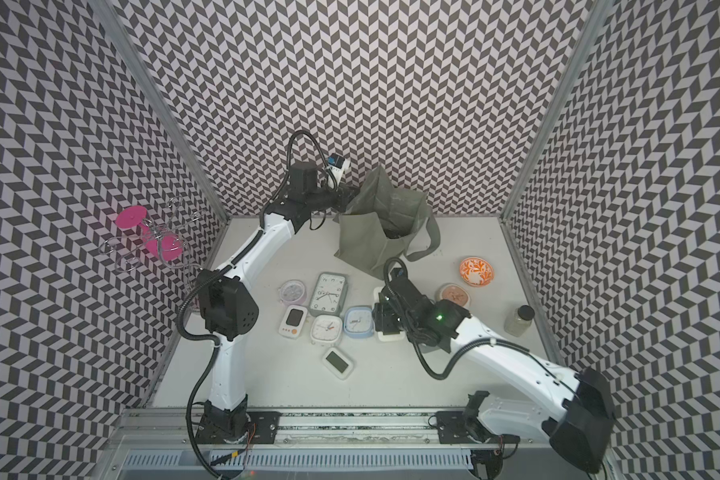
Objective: Put the alarm clock into the canvas bag
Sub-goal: Pick up the alarm from the center of the board, then place the alarm at the canvas bag.
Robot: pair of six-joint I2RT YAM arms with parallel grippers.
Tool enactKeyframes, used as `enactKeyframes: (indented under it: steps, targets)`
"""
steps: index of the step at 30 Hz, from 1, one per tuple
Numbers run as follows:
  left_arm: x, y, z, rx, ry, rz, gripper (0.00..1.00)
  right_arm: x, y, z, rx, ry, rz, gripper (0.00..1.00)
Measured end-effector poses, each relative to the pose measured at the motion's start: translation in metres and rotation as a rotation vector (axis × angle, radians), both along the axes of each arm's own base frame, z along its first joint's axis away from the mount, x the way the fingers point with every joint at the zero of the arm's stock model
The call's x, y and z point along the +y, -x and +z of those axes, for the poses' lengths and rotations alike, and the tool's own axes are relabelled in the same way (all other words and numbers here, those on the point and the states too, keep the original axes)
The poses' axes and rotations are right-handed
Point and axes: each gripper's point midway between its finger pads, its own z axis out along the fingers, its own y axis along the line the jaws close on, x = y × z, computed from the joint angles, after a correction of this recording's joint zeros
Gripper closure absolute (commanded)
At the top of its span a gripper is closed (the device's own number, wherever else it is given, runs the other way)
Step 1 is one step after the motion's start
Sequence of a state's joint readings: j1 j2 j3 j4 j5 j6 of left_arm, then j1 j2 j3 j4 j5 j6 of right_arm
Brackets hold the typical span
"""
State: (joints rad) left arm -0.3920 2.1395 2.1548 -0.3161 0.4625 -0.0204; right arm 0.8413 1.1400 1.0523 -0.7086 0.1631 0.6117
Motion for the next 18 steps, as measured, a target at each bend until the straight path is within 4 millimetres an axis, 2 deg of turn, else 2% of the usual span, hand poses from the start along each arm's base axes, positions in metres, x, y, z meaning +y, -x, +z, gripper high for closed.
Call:
enactKeyframes:
  steps: [4, 8, 11, 15, 18]
  targets:
    - [0.0, 0.0, 0.0, 0.0, 0.0, 0.0, 1.0, -0.01, -0.012, 0.091, -0.225, -0.065, -0.014, 0.3]
    - [0.0, 0.0, 0.0, 0.0, 0.0, 0.0, 1.0, -0.017, -0.03, 0.152, -0.382, -0.054, -0.038, 0.3]
    - [-0.001, 0.001, 0.0, -0.001, -0.001, -0.002, 1.0, -0.021, -0.053, 0.18, -0.463, -0.038, -0.059, 0.3]
    - [-0.004, 0.002, 0.0, -0.001, -0.001, -0.007, 1.0, -0.034, -0.096, 0.2, -0.517, -0.001, -0.1, 0.31]
    - [-0.004, 0.002, 0.0, -0.001, -0.001, -0.007, 1.0, -0.036, -0.127, 0.215, -0.549, 0.024, -0.109, 0.31]
